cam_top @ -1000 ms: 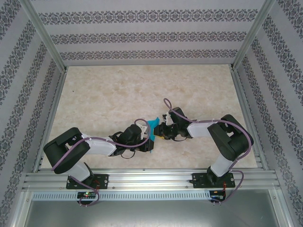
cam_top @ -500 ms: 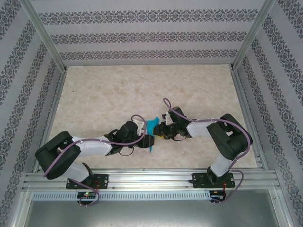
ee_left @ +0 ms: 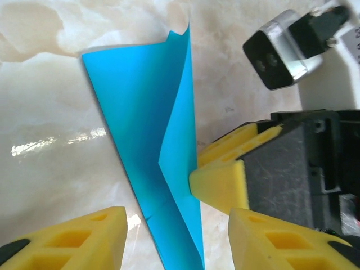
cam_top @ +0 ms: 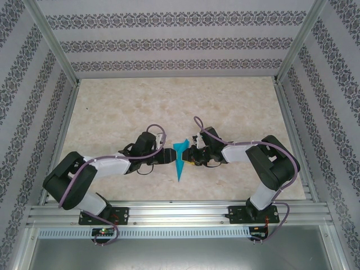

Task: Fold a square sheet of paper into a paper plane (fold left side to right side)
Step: Fold the wing for the fifth time at the center of the table.

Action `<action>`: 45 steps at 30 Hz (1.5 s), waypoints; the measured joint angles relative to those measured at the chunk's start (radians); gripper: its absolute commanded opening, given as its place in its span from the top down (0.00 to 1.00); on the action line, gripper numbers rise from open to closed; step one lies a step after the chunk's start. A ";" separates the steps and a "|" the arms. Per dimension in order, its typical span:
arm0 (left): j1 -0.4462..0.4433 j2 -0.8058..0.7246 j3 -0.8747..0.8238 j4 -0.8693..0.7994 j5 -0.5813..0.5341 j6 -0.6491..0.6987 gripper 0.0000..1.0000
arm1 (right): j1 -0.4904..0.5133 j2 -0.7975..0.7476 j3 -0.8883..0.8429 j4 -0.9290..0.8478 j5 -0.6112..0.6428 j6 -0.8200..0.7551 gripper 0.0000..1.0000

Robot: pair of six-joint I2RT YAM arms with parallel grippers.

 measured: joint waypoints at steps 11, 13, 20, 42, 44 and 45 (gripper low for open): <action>0.002 0.163 0.084 0.012 0.065 0.002 0.61 | 0.000 0.000 0.005 -0.010 0.000 -0.003 0.69; 0.002 0.175 0.098 0.014 0.069 0.002 0.63 | 0.000 0.000 0.007 -0.014 0.001 -0.003 0.69; 0.002 0.186 0.115 0.023 0.076 0.003 0.73 | 0.002 0.000 0.007 -0.015 0.004 -0.003 0.69; 0.022 0.238 0.144 0.016 0.064 0.045 0.95 | 0.002 0.000 0.009 -0.018 0.004 -0.003 0.68; 0.022 0.246 0.146 0.016 0.065 0.048 0.95 | 0.002 0.000 0.009 -0.018 0.004 -0.003 0.68; 0.022 0.251 0.146 0.014 0.065 0.048 0.95 | 0.002 0.000 0.010 -0.018 0.004 -0.003 0.68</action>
